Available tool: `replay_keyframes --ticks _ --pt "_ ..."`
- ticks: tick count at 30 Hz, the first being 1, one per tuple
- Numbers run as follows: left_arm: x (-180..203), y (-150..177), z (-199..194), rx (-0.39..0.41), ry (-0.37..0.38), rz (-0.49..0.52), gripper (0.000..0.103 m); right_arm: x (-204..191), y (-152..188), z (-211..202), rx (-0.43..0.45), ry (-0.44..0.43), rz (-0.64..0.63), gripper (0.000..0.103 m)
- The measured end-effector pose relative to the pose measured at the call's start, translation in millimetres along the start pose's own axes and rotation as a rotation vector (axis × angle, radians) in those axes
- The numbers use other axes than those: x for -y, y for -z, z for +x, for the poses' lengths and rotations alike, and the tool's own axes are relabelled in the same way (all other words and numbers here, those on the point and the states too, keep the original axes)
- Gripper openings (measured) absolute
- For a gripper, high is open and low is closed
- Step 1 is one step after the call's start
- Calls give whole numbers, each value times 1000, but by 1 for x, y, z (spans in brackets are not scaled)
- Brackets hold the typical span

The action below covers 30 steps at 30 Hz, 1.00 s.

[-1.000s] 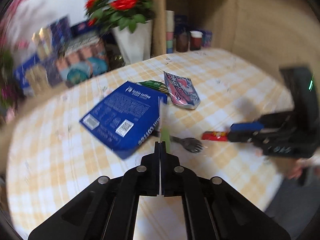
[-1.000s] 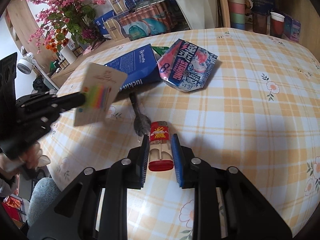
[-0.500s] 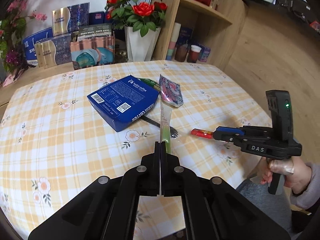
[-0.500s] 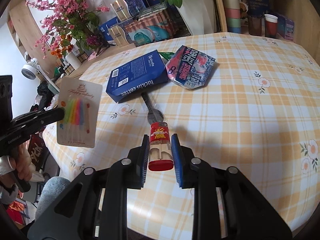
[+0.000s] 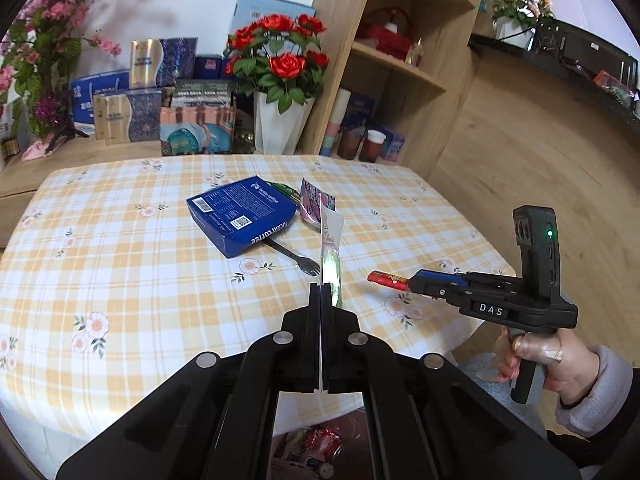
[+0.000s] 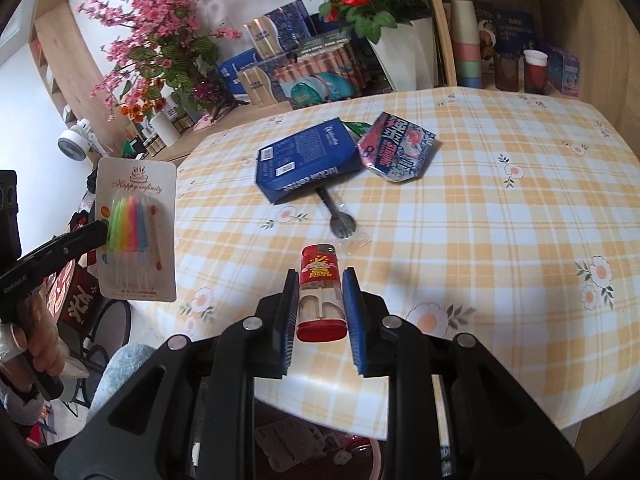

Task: Collect trash
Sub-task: 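Carry the candle card and the red lighter over the brown bin with both tools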

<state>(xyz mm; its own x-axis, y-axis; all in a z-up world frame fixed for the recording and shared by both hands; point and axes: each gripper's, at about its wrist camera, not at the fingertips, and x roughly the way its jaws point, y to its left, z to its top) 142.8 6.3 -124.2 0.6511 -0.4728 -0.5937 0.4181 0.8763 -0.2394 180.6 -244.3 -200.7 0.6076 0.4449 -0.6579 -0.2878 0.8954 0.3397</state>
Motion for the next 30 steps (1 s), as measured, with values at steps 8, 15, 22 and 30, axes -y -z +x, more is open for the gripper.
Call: replay_keyframes --ticks 8,15,22,30 --pt "19 22 -50 72 6 -18 1 -30 23 -32 10 -9 -52 25" --pt "25 38 -79 108 19 -41 1 -53 51 -38 -29 -21 -90 25" --pt "28 47 -91 120 24 -49 1 -70 72 -30 -95 -45 -111 26" --pt "24 53 -92 110 18 -63 1 -77 69 -36 -55 -55 -116 66"
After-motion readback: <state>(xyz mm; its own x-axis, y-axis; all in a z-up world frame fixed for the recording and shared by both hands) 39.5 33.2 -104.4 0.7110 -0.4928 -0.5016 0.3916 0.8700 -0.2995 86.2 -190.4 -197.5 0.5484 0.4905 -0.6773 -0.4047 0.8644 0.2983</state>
